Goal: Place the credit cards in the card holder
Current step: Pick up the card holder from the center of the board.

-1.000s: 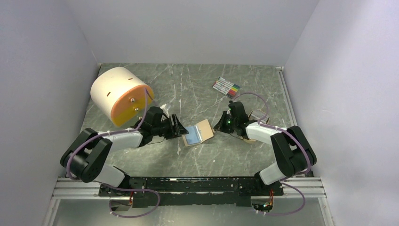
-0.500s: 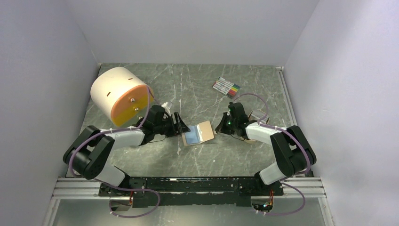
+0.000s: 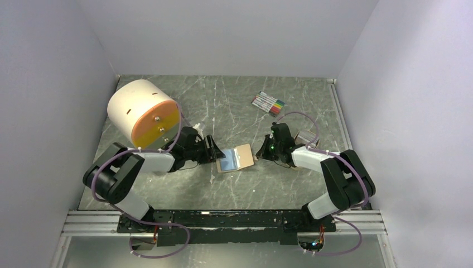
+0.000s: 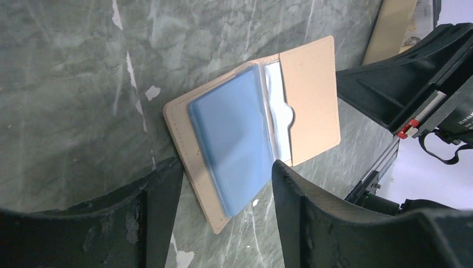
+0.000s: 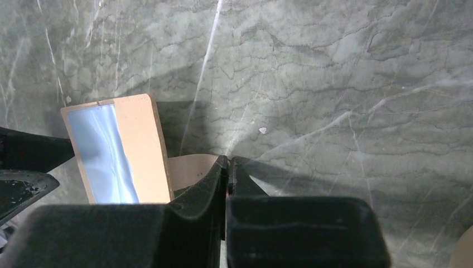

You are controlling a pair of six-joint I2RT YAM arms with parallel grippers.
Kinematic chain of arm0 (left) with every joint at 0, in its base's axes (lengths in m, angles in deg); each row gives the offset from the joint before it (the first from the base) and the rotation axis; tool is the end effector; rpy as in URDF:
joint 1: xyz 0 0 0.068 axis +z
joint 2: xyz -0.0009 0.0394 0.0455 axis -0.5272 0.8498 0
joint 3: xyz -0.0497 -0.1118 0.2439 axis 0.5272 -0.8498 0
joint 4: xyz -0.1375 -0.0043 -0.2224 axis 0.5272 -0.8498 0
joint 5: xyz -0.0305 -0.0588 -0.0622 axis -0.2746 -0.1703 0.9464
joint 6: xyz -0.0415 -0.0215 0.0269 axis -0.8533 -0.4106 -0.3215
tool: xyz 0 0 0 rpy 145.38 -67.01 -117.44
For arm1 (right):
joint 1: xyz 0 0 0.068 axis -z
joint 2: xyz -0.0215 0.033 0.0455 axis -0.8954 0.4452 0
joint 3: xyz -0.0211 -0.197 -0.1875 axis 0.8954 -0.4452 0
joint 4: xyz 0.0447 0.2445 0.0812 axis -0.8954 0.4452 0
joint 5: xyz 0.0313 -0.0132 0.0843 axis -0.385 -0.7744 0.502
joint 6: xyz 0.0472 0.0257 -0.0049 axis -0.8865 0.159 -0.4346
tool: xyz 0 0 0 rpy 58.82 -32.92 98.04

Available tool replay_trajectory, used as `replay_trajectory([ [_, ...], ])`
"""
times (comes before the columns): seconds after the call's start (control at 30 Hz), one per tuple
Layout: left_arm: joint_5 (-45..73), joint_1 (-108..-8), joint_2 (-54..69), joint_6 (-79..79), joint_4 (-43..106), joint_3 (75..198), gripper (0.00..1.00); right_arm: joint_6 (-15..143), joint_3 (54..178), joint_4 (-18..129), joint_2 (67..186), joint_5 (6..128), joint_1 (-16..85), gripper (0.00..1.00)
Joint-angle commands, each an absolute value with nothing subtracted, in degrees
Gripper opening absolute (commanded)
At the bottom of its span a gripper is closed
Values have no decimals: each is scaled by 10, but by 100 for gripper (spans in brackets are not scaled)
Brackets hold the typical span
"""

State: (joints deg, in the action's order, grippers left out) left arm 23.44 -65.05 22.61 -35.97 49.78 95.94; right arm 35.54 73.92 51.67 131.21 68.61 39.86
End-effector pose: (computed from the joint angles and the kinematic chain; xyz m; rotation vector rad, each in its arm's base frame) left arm 0.2319 -0.1647 0.1331 -0.1204 2.4348 -1.0549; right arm 0.2452 0.1136 0.1372 0.1863 2.5149 0.6323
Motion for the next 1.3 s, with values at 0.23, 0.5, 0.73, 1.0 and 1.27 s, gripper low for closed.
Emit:
replay_trajectory([
  [0.23, 303, -656, 261, -385, 640, 948, 53, 361, 722, 508, 1299, 695, 401, 0],
  [0.5, 327, -659, 255, -388, 689, 944, 37, 363, 718, 516, 1285, 691, 401, 0],
  [0.73, 325, -663, 285, -386, 701, 952, 39, 363, 718, 518, 1278, 702, 401, 0],
  [1.0, 335, -665, 297, -384, 733, 949, 28, 359, 709, 530, 1245, 702, 401, 0],
  [1.27, 362, -668, 337, -400, 770, 965, 9, 364, 714, 549, 1238, 694, 400, 1],
])
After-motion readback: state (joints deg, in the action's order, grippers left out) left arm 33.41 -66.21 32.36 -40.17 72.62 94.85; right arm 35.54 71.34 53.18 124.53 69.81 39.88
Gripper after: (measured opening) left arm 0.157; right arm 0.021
